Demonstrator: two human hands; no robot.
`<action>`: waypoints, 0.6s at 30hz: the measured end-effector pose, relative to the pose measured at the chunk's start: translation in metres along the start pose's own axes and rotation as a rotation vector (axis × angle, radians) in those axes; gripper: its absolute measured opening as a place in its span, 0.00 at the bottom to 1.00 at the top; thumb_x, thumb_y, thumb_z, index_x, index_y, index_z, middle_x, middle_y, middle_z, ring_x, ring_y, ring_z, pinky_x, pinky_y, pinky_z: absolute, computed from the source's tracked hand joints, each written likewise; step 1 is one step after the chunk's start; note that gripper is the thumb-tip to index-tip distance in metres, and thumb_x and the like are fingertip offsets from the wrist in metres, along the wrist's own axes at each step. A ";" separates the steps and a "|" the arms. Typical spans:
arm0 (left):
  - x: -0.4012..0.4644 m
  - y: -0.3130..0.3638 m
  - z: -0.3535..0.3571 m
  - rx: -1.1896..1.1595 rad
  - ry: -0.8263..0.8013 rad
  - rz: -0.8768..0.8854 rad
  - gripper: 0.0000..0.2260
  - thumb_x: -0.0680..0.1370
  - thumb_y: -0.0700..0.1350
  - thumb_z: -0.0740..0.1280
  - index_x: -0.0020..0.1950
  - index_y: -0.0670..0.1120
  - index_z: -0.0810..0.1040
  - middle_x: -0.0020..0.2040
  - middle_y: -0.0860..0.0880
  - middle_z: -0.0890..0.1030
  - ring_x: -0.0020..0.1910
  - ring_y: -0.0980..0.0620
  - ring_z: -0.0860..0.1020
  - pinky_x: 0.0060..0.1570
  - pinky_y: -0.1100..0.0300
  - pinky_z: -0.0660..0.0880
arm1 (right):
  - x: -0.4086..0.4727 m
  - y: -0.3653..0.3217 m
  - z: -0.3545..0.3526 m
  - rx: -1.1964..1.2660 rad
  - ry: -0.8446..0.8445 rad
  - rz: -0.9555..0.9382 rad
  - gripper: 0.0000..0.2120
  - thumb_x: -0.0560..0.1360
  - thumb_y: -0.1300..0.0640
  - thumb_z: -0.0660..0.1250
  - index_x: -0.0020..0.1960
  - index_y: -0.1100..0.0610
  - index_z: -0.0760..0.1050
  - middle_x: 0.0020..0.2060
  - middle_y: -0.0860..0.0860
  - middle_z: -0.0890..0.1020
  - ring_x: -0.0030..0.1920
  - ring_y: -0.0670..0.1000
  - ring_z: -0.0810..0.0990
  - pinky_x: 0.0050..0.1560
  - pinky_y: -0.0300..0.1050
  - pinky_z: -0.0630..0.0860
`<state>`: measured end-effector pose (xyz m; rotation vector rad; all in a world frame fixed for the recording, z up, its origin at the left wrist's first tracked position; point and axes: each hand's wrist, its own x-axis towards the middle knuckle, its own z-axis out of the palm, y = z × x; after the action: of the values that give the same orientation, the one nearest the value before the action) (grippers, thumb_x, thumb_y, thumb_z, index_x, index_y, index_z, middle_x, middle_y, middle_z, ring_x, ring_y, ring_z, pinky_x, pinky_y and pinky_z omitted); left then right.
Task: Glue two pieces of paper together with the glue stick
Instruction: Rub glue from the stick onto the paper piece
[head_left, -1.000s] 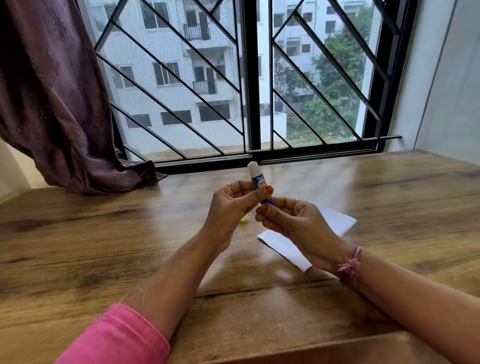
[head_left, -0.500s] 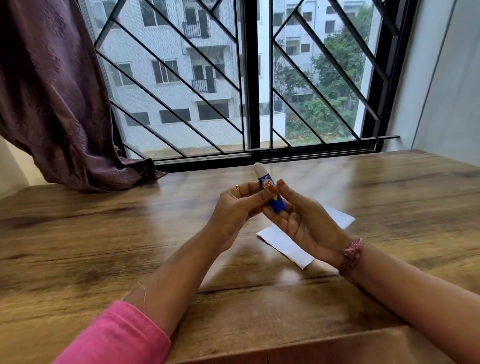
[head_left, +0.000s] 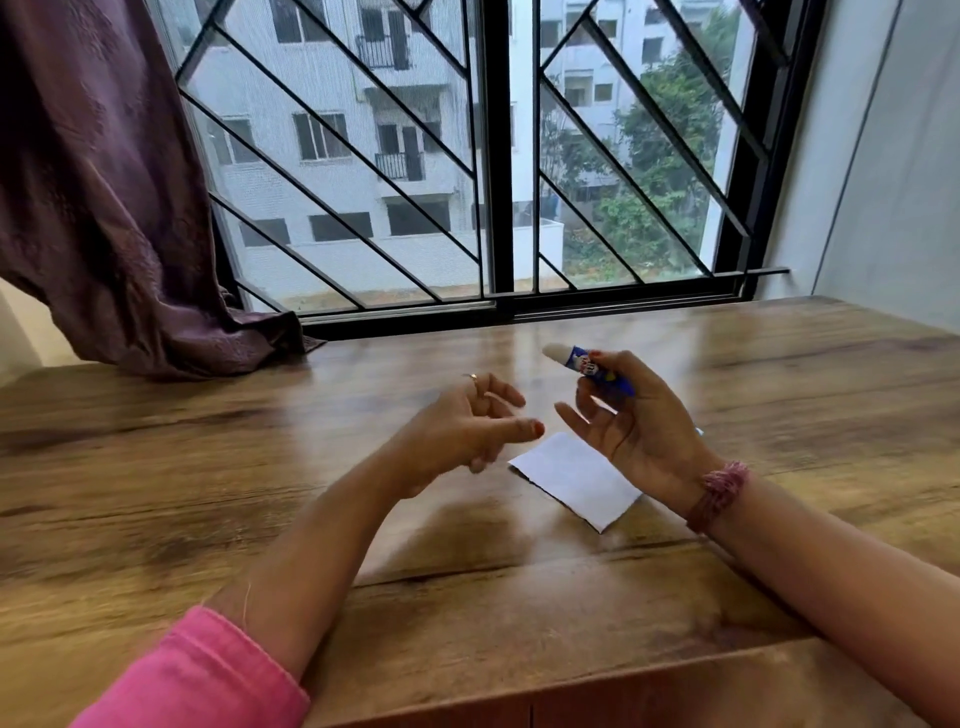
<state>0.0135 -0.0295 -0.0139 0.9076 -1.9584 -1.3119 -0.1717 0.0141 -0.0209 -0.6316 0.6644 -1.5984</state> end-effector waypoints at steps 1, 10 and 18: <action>-0.003 -0.004 -0.002 0.066 -0.043 -0.005 0.11 0.74 0.41 0.72 0.53 0.40 0.74 0.30 0.52 0.74 0.24 0.57 0.69 0.22 0.65 0.66 | 0.000 -0.002 -0.001 -0.003 0.009 -0.011 0.06 0.74 0.58 0.66 0.43 0.61 0.79 0.30 0.51 0.77 0.28 0.46 0.78 0.45 0.51 0.82; -0.023 -0.034 -0.032 0.482 -0.071 0.083 0.10 0.79 0.37 0.61 0.51 0.47 0.81 0.24 0.55 0.74 0.26 0.58 0.71 0.32 0.67 0.68 | -0.003 0.005 -0.014 -0.432 0.082 -0.064 0.22 0.73 0.53 0.69 0.55 0.73 0.75 0.31 0.51 0.66 0.28 0.45 0.66 0.46 0.48 0.81; -0.020 -0.041 -0.036 0.537 -0.064 0.188 0.11 0.81 0.41 0.61 0.56 0.53 0.80 0.26 0.52 0.72 0.27 0.59 0.69 0.32 0.63 0.66 | -0.010 0.013 -0.010 -0.617 -0.002 -0.016 0.10 0.75 0.54 0.66 0.40 0.59 0.74 0.32 0.56 0.72 0.26 0.45 0.68 0.42 0.46 0.80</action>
<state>0.0619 -0.0437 -0.0428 0.8965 -2.4340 -0.7238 -0.1686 0.0233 -0.0375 -1.0863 1.1686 -1.3990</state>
